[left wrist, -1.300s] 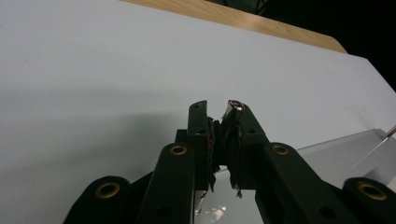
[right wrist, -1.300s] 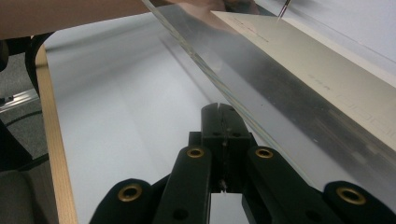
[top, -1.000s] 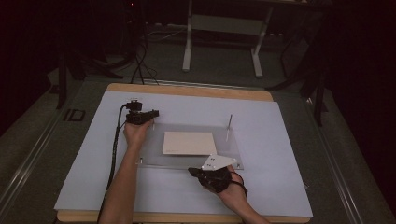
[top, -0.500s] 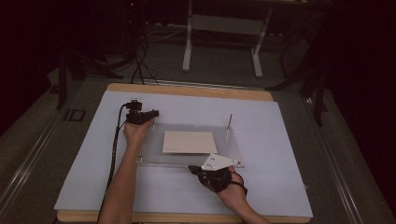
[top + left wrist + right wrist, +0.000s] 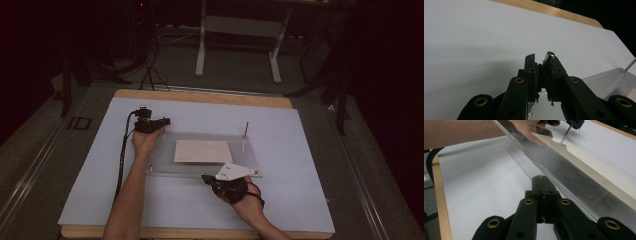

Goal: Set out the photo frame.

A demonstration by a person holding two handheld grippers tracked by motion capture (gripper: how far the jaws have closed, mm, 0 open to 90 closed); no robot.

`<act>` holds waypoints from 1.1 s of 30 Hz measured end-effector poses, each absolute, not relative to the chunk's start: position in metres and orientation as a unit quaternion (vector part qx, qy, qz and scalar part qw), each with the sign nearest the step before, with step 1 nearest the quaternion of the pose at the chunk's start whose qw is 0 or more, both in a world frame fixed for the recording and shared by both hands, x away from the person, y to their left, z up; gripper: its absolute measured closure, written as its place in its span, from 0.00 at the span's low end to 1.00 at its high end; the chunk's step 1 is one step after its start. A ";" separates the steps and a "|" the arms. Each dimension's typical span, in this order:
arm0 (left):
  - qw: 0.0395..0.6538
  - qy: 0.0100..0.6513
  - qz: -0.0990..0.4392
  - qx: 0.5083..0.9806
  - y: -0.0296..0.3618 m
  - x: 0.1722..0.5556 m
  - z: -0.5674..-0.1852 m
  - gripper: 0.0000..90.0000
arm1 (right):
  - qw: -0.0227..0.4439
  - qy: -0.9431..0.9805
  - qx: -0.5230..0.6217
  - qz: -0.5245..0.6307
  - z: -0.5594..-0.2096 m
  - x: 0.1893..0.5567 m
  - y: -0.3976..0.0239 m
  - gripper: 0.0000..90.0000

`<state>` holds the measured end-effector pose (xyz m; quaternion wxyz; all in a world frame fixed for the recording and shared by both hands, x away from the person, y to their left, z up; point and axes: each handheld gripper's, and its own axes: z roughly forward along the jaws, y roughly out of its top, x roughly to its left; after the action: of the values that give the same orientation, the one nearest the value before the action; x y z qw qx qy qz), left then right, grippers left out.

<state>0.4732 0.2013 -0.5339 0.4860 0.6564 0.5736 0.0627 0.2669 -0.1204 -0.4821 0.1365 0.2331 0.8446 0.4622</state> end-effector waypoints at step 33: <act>0.492 0.531 0.092 0.684 0.215 0.452 -0.527 0.74 | 0.150 0.832 0.239 0.478 -0.466 0.276 -0.125 1.00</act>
<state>0.4525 0.2150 -0.5273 0.4918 0.6843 0.5305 0.0916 0.2756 -0.1249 -0.4657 0.1501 0.2392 0.8319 0.4778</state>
